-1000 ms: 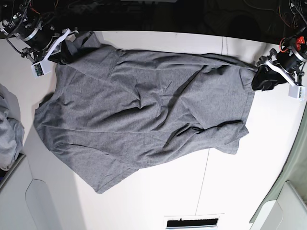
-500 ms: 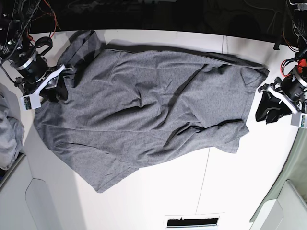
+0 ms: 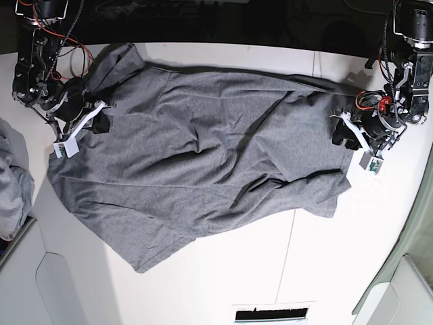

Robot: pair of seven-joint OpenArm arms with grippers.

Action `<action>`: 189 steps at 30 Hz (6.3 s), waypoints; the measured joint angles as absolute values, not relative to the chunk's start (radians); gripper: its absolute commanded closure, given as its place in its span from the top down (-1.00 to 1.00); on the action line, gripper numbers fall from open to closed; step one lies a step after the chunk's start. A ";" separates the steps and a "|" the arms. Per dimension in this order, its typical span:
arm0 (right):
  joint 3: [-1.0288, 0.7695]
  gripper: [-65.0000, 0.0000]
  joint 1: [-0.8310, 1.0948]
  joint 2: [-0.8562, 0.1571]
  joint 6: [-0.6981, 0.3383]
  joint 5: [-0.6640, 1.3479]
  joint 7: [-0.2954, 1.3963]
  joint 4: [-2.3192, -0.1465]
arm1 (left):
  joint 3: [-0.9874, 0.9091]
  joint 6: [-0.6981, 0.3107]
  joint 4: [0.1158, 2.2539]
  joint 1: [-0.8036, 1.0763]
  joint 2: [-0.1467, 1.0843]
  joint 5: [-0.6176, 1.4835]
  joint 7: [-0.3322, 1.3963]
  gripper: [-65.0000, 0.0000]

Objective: Layout the t-shirt on the table in an organized manner, then fold the t-shirt properly
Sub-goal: 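Regrasp the shirt edges with both grippers and pull them apart, then hold the shirt taut with both grippers and release it flat, then move both grippers to the shirt's side edges and grasp them, then pull the grasped side edges outward with both grippers to smooth the shirt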

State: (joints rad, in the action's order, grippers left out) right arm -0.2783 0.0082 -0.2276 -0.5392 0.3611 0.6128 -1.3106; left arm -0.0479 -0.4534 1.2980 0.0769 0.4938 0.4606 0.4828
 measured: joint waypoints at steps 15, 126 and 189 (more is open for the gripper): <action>-0.276 -0.21 0.015 -0.287 -0.554 0.494 0.827 -1.616 | -0.158 -0.607 1.303 0.097 0.634 0.817 0.690 -0.08; -0.242 -1.00 0.408 -0.402 -0.549 0.449 0.806 -1.726 | -0.311 -0.606 1.303 0.281 0.593 0.744 0.707 -0.48; -0.131 -0.72 -0.009 -0.288 -0.495 0.422 0.670 -1.439 | 0.156 -0.621 0.976 -0.322 0.548 0.484 0.422 -0.20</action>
